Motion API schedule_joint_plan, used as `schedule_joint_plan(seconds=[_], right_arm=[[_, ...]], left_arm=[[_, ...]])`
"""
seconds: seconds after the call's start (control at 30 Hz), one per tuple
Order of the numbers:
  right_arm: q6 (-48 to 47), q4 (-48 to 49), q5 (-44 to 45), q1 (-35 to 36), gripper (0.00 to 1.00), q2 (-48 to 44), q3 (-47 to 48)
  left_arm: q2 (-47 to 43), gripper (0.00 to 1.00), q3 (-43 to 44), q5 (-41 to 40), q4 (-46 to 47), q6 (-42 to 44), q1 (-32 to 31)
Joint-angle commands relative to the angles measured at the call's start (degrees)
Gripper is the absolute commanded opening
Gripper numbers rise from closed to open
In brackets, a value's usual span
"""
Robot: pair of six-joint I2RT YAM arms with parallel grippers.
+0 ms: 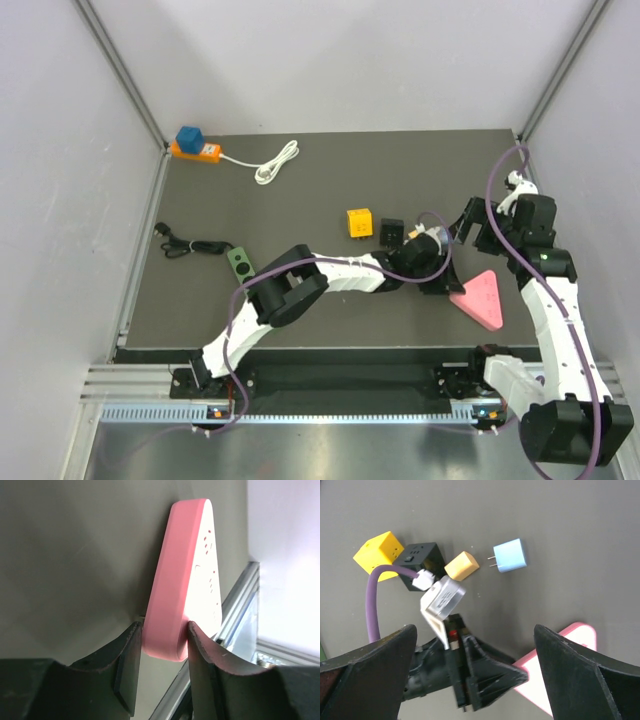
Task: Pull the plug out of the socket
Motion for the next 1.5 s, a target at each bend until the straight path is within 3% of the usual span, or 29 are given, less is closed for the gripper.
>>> schedule_joint_plan(seconds=[0.0,0.17,0.3,0.33,0.37,0.47,0.5,0.57,0.6,1.0,1.1,1.2,1.37,1.47], right_arm=[[-0.5,-0.6,0.4,-0.1,1.0,-1.0,2.7],[-0.3,-0.7,2.5,-0.1,1.0,-1.7,3.2],[1.6,-0.7,6.5,-0.2,1.0,-3.6,3.2],[1.7,-0.6,6.9,-0.2,1.0,-4.6,3.1],[1.7,-0.2,6.6,-0.2,1.0,-5.2,2.8],[1.1,0.2,5.5,-0.2,1.0,-4.9,2.0],[1.0,0.1,4.8,-0.2,1.0,-4.5,2.0],[0.3,0.0,2.8,-0.2,1.0,-3.3,2.0],[0.2,0.0,2.1,-0.2,1.0,-2.6,2.1],[0.9,5.1,-6.0,-0.1,1.0,-4.0,-0.7],[1.6,9.1,-11.8,0.1,1.0,-3.8,-2.0],[3.9,15.6,-13.7,2.0,1.0,-2.8,-3.7],[4.1,21.7,-6.1,14.7,1.0,5.4,-0.4],[5.9,25.1,-0.4,22.0,0.99,16.1,4.0]], left_arm=[[5.9,0.0,5.5,0.9,-4.4,-1.3,-0.9],[10.2,0.0,13.2,3.5,-3.2,-2.2,-1.8],[10.5,0.03,14.3,6.3,-2.4,-1.0,-1.9],[10.0,0.08,14.1,6.3,-3.0,0.6,-1.9],[8.4,0.23,13.2,5.5,-3.5,2.7,-1.9],[4.2,0.56,10.4,4.8,-4.5,5.8,-1.8],[3.3,0.62,10.0,4.8,-5.1,6.8,-1.7],[0.6,0.66,8.9,5.1,-6.5,9.2,-1.2],[-0.4,0.78,8.3,5.4,-6.6,9.7,-1.0],[-20.5,0.8,-8.1,10.2,-2.9,13.0,4.0],[-29.1,0.78,-18.8,10.9,2.2,10.8,6.8],[-39.2,0.76,-28.9,7.5,1.2,12.4,9.7],[-56.7,0.75,-40.7,-0.6,-11.1,17.1,14.9],[-65.7,0.75,-46.8,-8.4,-18.6,20.1,16.8]])
